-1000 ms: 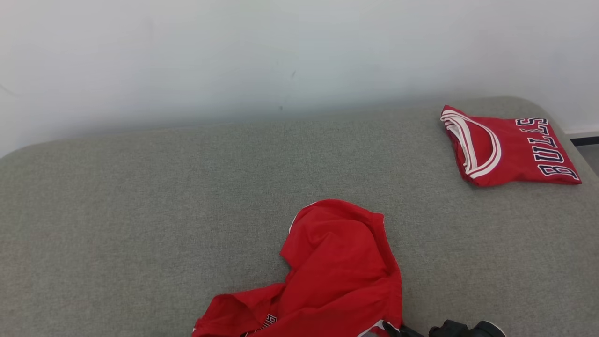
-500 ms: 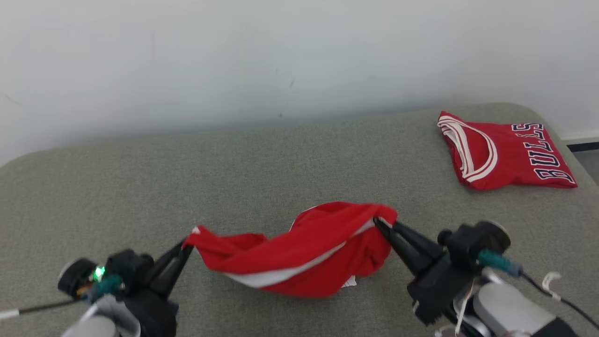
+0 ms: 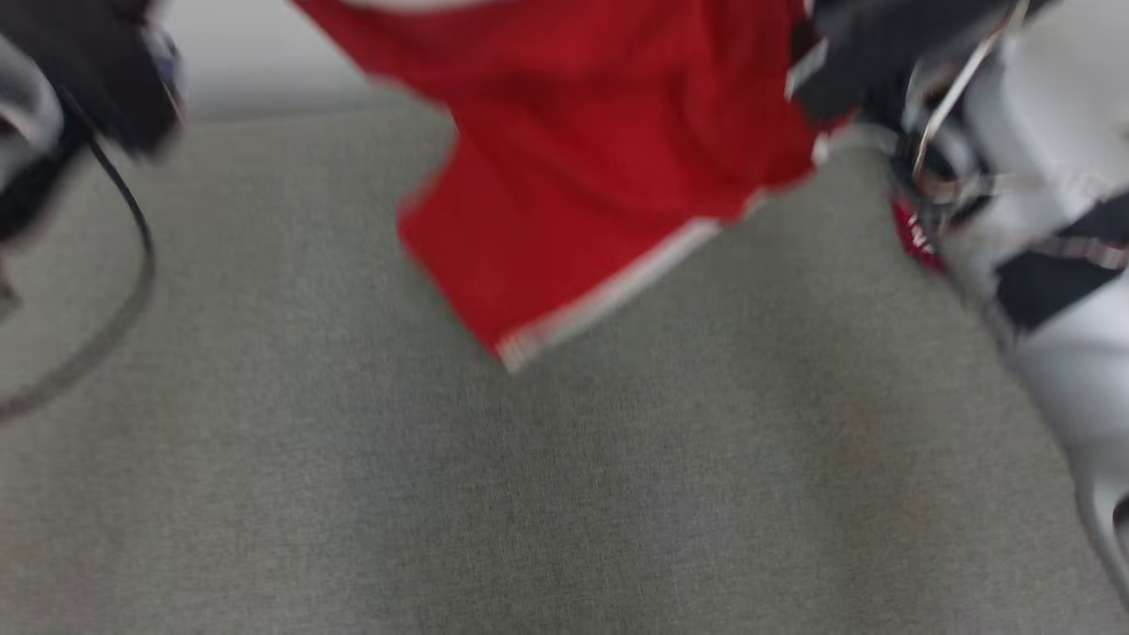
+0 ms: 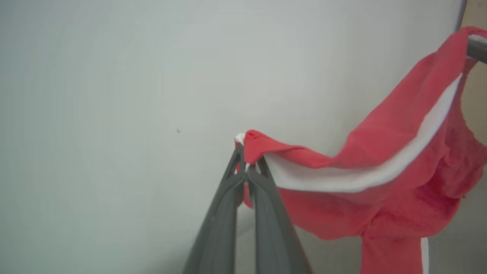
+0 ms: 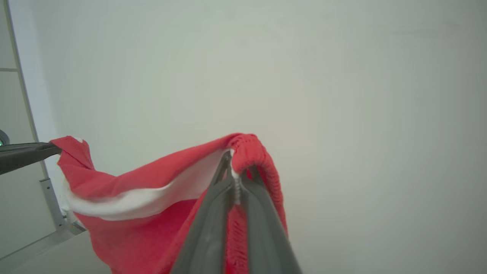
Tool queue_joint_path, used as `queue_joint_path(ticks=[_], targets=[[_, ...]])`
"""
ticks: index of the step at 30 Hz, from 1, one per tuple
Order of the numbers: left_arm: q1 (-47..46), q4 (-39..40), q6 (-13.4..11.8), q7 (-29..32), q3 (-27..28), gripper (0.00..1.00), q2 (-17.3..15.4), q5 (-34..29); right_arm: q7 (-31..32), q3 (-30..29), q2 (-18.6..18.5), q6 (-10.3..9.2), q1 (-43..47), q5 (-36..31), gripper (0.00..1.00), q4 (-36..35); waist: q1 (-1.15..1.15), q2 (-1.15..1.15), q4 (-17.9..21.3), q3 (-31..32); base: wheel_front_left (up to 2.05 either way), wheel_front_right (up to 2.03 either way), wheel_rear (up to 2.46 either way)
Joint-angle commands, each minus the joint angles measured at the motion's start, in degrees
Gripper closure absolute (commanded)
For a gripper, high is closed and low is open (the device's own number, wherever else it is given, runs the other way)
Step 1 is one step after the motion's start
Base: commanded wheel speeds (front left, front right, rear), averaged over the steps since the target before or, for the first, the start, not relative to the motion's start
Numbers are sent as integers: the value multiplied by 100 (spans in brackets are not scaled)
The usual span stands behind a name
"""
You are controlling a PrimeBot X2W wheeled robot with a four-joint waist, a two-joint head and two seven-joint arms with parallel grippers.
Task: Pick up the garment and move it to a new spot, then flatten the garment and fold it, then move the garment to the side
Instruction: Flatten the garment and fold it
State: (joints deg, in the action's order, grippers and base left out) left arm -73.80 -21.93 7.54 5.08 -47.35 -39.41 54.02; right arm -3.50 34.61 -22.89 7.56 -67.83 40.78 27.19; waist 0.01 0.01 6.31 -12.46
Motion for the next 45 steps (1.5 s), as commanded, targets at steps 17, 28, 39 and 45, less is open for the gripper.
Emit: queue_joint_path(ticks=[17,28,39,45], targets=[[-3307,-1706,-12,-263,-743,100,270,591,16,-38,792,-13,-3293,-49,100,1967,-1,-1,-66,-1867,0,0,0],[-3031,-1932,-12,-731,-1284,100,185,1249,-254,556,738,-13,-3127,471,100,2034,-1,-1,-8,-1911,0,0,0],[-727,-1248,-12,-1943,-1488,100,-243,2182,-714,1655,-109,-13,-968,1330,100,763,-1,-1,39,-1000,0,0,0],[896,-630,-164,-2034,-862,100,-216,2173,-869,1951,-699,-13,677,1745,100,-180,-1,-1,33,-407,0,0,0]])
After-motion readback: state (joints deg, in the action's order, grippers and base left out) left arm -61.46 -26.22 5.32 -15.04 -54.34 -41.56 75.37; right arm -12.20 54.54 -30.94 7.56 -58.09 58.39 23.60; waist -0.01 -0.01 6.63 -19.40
